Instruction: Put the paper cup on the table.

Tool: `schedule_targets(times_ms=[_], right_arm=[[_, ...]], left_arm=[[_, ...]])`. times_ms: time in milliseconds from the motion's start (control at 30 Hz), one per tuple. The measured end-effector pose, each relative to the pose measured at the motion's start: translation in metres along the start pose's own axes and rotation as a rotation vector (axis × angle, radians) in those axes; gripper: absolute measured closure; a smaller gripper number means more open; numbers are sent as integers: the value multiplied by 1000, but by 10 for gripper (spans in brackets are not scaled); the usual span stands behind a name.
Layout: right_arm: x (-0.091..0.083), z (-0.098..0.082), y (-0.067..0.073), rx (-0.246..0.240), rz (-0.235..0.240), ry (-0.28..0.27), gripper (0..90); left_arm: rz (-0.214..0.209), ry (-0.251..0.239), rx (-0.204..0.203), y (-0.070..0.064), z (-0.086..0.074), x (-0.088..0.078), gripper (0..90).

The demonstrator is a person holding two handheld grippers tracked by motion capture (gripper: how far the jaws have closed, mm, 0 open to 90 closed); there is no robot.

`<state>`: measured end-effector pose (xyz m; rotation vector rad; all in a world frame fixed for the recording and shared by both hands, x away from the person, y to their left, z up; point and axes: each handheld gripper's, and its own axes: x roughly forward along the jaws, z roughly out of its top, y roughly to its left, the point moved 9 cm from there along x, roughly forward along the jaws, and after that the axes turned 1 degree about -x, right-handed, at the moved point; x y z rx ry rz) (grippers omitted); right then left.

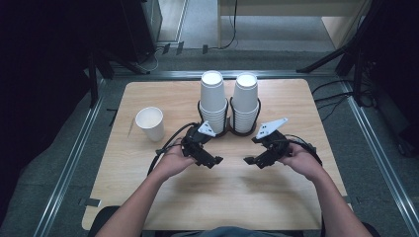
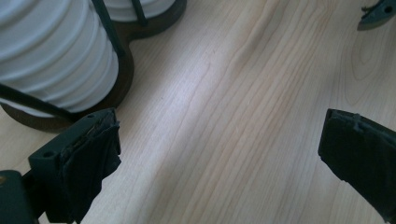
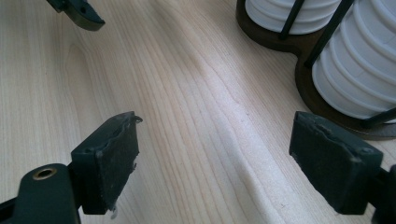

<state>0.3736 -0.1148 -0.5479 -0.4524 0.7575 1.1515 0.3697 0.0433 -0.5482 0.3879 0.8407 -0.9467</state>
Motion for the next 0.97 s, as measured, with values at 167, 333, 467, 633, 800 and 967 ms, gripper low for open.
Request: schedule_targets(times_ms=[167,333,467,633,800,967], right_arm=[[0,-1,2,-4,1,1,157],[1,-1,2,-6,1,2,157],[1,-1,2,-8,1,3,157],[1,-1,2,-9,5,6,157],[1,-1,1,-9,2,3,157],[1,-1,1,-10,3,2,157]], left_arm=[[4,-1,15,-1,1,2,0],[3,11,26,-1,-1,2,0],[1,9,21,0,-1,1,0],[-1,12,23,0,-2,1,0],[1,11,19,1,-2,1,0],[5,16,16,3,-3,1,0]])
